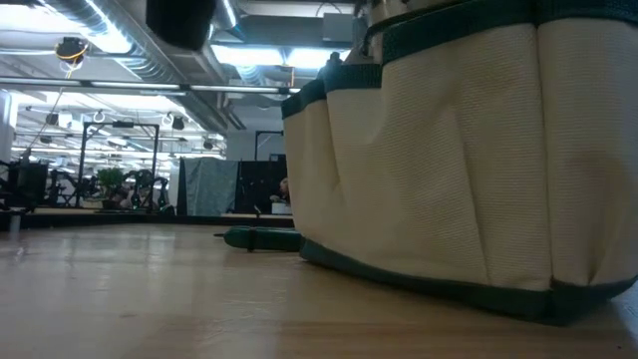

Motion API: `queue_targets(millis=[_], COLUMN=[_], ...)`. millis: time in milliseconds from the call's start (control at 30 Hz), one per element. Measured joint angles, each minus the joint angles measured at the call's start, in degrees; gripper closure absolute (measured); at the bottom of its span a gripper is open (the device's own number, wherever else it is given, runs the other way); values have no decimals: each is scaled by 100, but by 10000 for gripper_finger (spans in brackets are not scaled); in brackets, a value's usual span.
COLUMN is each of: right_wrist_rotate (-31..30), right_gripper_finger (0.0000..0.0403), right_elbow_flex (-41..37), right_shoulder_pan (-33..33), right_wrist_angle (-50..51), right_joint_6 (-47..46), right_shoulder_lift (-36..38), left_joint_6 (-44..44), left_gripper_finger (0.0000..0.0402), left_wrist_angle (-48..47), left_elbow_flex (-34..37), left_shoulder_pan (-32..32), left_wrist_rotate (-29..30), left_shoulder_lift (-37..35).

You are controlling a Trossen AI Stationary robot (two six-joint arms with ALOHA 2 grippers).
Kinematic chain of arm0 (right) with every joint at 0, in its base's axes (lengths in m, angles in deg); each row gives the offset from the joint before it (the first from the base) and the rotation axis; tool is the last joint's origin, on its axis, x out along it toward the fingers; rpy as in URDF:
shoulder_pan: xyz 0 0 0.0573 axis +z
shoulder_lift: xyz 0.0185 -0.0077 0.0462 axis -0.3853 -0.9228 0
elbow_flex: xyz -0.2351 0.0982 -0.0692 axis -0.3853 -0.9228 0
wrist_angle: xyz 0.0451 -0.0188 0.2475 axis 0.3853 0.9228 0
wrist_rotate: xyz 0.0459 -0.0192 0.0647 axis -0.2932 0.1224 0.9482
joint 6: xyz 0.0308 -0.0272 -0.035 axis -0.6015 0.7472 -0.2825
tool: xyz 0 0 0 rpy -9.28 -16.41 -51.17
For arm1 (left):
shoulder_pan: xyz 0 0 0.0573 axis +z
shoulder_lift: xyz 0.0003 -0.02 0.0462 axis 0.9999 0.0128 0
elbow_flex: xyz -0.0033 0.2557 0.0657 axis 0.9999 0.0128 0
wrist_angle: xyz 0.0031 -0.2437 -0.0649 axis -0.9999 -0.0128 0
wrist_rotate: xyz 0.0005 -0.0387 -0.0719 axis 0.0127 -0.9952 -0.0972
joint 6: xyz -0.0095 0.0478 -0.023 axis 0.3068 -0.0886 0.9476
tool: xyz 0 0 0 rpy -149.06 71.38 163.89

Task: Pick & Place Garden tools in Gardening bag
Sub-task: Put the hand rake into the gardening bag

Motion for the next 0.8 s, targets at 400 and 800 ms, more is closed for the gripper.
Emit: queue_targets(millis=[400,800], right_wrist_rotate=[10,10], right_gripper_finger=[36,36], right_elbow_flex=[0,0], right_shoulder_pan=[2,3], right_wrist_angle=[-4,-1], right_joint_6=[-15,-15], right_shoulder_lift=[0,0], left_joint_6=[599,1235], left_gripper_finger=[214,244], left_wrist_angle=[-417,-903], left_elbow_flex=[-63,-63], left_shoulder_pan=[-134,-249], left_wrist_rotate=[316,56], left_shoulder_lift=[-31,-34])
